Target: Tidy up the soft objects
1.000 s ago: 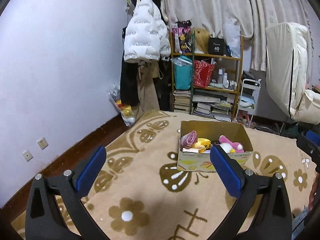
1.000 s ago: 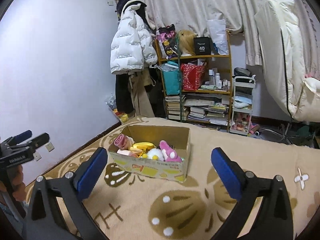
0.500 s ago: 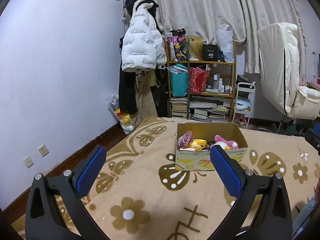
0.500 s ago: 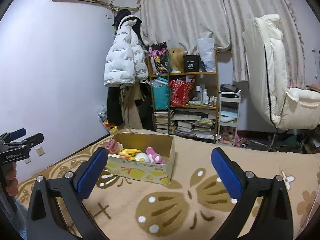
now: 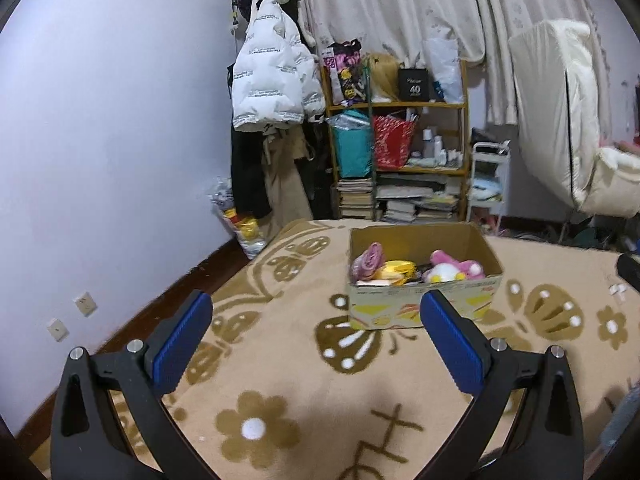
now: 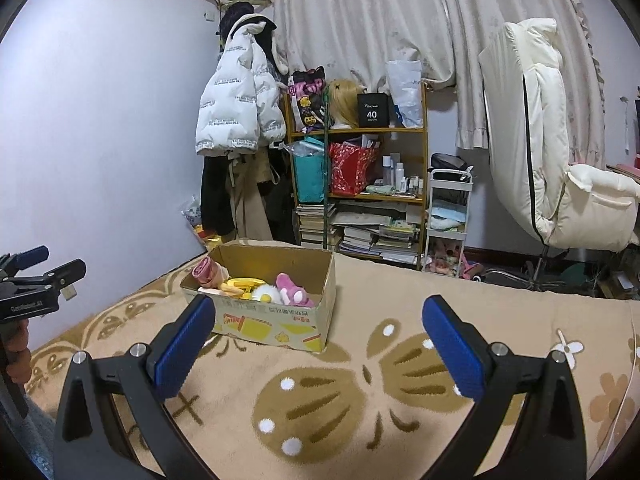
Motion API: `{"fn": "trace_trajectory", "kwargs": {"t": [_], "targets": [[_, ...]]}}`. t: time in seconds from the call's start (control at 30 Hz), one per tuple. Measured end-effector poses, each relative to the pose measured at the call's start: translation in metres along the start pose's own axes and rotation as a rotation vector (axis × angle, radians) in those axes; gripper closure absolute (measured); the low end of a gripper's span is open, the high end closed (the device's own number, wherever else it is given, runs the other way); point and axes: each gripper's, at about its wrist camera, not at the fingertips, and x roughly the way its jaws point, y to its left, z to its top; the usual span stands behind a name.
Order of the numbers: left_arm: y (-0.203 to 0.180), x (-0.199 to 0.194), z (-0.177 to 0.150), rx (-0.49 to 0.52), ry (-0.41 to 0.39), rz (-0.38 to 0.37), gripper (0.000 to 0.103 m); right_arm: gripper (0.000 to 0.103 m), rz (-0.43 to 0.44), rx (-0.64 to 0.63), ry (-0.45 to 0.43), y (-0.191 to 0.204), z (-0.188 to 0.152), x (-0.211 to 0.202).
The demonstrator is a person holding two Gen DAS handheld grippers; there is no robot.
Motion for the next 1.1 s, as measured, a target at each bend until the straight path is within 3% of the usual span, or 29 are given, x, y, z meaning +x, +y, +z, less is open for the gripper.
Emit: {"fn": "trace_trajectory", "kwargs": {"t": [1.1], "targets": [[0.002,0.008,-0.001,0.005,0.050,-0.025,0.001,0.000,-0.008,-0.006,0.027,0.002,-0.009,0.010]]}}
